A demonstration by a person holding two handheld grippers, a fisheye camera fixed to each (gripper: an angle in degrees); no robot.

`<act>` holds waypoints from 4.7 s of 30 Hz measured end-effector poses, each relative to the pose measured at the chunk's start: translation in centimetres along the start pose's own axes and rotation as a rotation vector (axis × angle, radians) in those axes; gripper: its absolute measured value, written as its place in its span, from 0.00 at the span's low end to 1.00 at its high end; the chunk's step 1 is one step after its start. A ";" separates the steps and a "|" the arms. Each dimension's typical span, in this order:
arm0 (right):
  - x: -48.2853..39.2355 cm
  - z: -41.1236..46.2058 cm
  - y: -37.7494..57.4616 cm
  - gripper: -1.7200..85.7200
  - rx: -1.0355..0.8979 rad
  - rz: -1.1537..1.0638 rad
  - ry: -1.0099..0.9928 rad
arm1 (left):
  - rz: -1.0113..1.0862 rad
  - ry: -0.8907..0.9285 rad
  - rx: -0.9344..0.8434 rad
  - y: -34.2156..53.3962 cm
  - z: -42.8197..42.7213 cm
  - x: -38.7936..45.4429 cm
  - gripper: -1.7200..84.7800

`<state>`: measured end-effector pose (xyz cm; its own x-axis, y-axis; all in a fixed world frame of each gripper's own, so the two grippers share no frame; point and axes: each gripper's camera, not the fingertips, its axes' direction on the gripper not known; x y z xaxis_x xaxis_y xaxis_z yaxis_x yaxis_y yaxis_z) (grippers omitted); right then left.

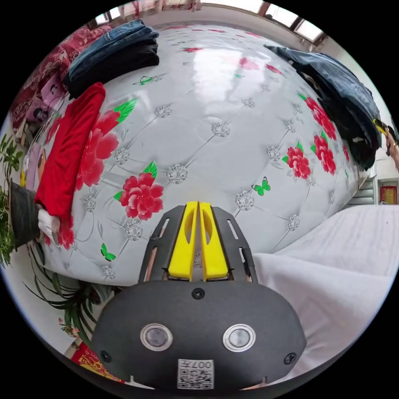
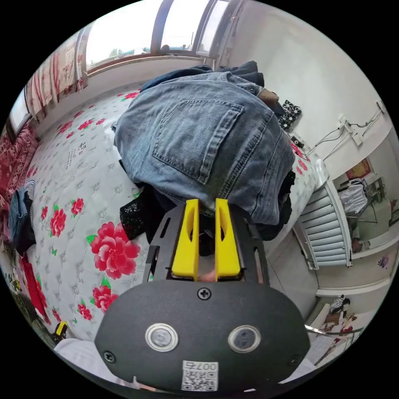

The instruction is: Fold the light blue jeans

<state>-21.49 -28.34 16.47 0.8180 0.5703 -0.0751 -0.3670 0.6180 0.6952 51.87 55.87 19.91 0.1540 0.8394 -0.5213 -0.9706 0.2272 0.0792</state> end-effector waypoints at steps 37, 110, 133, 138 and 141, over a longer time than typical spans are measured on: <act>-17.2 3.4 22.4 0.14 -0.324 -0.558 -0.818 | 0.467 0.080 0.121 4.8 -3.9 9.7 0.15; -1.7 4.1 9.7 0.04 -0.139 -0.344 -0.449 | -0.969 0.094 0.213 26.1 -13.1 -25.5 0.01; -28.6 10.7 1.9 0.03 -0.136 -0.746 -0.195 | -0.331 -0.089 -0.076 8.0 -5.4 -15.9 0.01; -25.7 13.3 -4.0 0.02 -0.312 -0.475 -0.497 | -0.331 -0.103 -0.106 7.4 -4.7 -14.6 0.01; -25.2 13.4 -4.1 0.02 -0.317 -0.466 -0.578 | -0.381 -0.097 -0.075 8.2 -4.7 -13.8 0.01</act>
<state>-34.66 -52.54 25.12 0.9857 -0.1006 0.1349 0.0311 0.8969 0.4411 40.93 43.82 23.81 0.5189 0.7457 -0.4180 -0.8509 0.4976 -0.1686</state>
